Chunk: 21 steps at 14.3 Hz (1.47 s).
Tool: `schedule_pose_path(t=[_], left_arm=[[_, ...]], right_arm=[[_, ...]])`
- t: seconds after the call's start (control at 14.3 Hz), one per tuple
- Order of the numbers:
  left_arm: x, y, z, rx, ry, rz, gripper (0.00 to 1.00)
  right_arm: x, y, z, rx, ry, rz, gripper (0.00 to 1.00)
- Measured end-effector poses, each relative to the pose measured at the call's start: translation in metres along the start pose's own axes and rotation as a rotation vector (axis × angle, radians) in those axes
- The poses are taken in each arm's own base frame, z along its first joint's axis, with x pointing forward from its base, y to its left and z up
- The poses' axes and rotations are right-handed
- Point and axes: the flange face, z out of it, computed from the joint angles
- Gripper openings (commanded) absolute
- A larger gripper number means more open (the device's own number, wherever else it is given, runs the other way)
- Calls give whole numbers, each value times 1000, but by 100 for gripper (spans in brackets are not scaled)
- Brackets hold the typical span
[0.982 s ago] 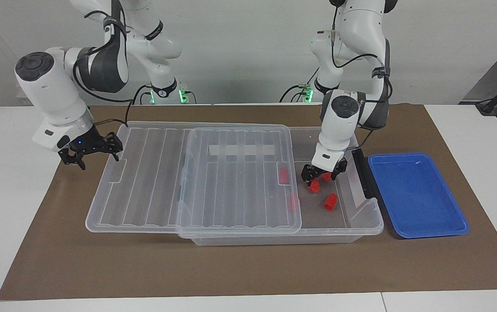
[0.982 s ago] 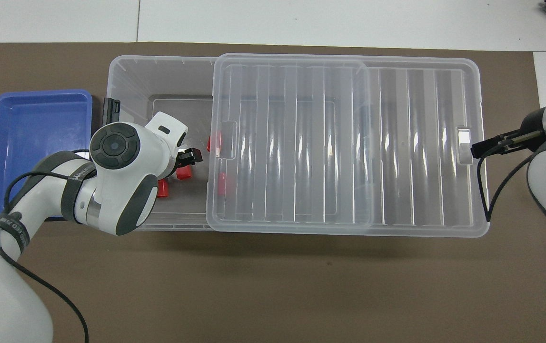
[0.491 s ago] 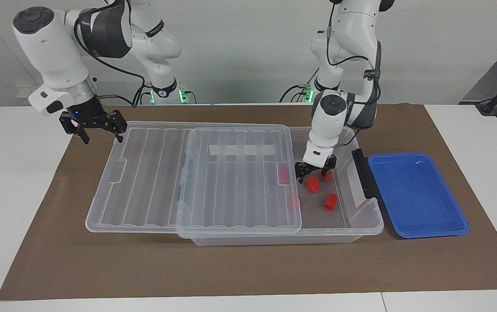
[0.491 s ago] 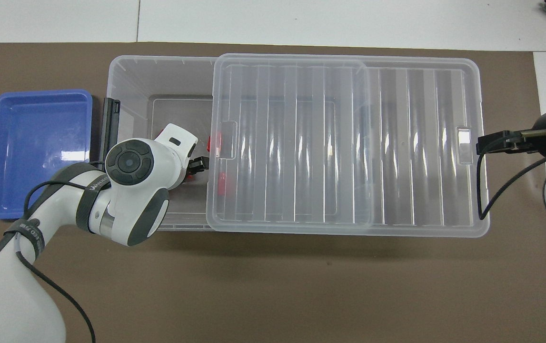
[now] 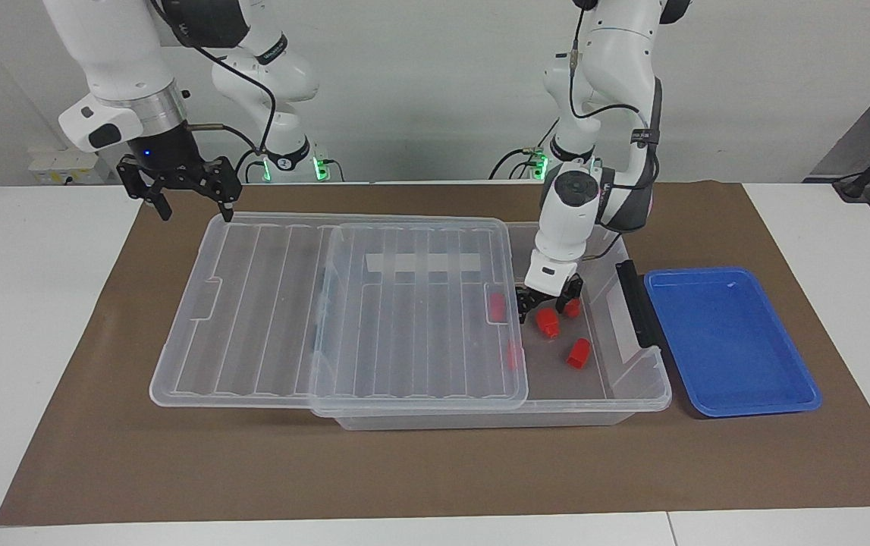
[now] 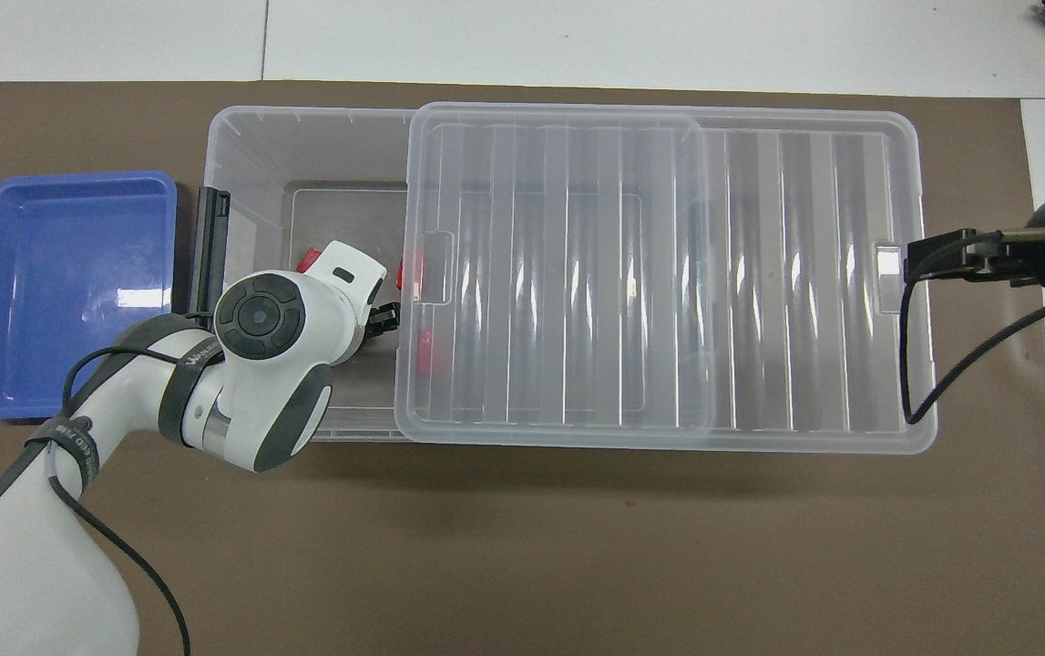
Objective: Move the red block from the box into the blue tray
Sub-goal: 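Reach the left gripper into the open box toward a red block, then grasp a red block with the left gripper and lift it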
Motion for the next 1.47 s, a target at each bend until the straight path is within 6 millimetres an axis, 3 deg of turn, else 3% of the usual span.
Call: schedule_pose_path(t=[0.14, 0.56, 0.77, 1.05, 1.19, 1.47], left_arm=[[0, 0, 3, 0, 1, 8, 78], [2, -2, 4, 3, 2, 43, 35], [3, -3, 4, 4, 3, 57, 27], [5, -3, 1, 9, 4, 68, 27], [15, 1, -16, 36, -22, 69, 27], [43, 11, -90, 103, -82, 70, 27]], right_arm=[[1, -3, -3, 0, -9, -4, 100], [3, -5, 4, -1, -36, -6, 100], [3, -5, 5, -1, -38, -6, 100], [3, -4, 5, -1, -39, -5, 100], [4, -1, 5, -2, -39, 1, 100], [4, 3, 5, -2, -40, 7, 100]])
